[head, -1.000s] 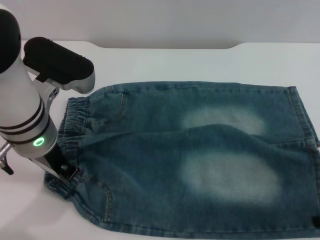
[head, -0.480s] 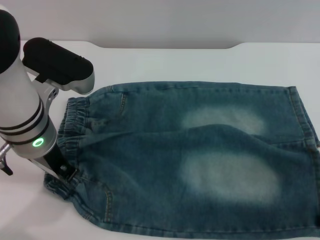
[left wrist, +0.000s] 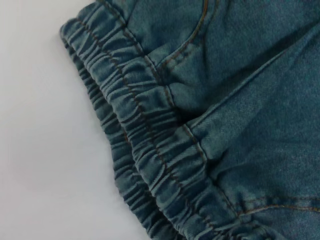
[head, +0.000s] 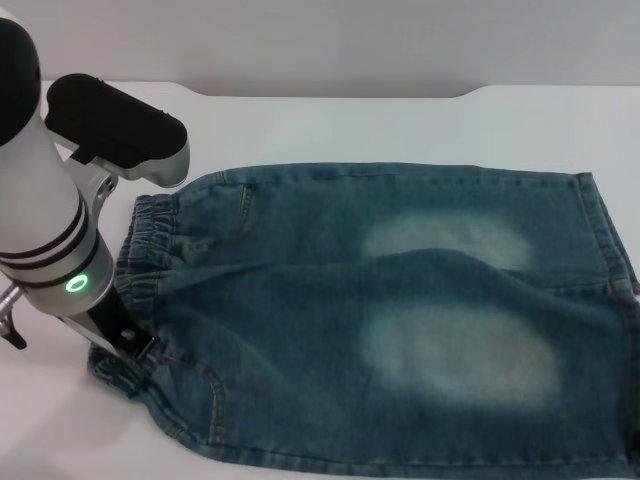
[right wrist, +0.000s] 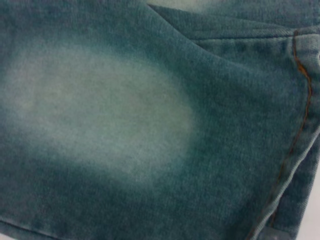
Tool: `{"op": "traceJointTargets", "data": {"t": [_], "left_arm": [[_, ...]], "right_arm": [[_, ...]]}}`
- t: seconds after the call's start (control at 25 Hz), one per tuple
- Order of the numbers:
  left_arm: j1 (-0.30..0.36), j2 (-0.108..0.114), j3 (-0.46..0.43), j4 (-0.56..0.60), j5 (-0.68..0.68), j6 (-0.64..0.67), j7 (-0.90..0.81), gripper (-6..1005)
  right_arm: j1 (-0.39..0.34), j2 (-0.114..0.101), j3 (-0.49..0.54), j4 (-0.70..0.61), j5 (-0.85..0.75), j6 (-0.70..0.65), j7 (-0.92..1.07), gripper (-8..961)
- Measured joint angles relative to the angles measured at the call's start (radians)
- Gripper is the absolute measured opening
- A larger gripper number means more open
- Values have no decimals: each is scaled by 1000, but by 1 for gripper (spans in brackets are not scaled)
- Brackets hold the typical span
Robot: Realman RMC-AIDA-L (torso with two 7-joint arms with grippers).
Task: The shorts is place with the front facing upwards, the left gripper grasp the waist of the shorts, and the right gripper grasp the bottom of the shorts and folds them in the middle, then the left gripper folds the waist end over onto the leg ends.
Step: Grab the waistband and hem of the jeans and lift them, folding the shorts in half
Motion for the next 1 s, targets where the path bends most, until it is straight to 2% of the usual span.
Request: {"op": "traceJointTargets", "data": {"t": [0.24, 0.44, 0.68, 1.0], "left_arm": [[6, 1, -7, -11, 1, 6, -2, 33], [13, 4, -10, -36, 7, 23, -6, 33], [45, 5, -52, -94, 10, 108, -6, 33], [95, 6, -86, -127, 24, 251, -1, 33]], "right_arm": [[1, -2, 14, 9, 59, 1, -7, 2], [1, 0, 40, 69, 78, -9, -43, 7], [-8, 1, 107, 118, 202, -84, -104, 12], [-10, 3, 182, 132, 277, -192, -194, 19]]}}
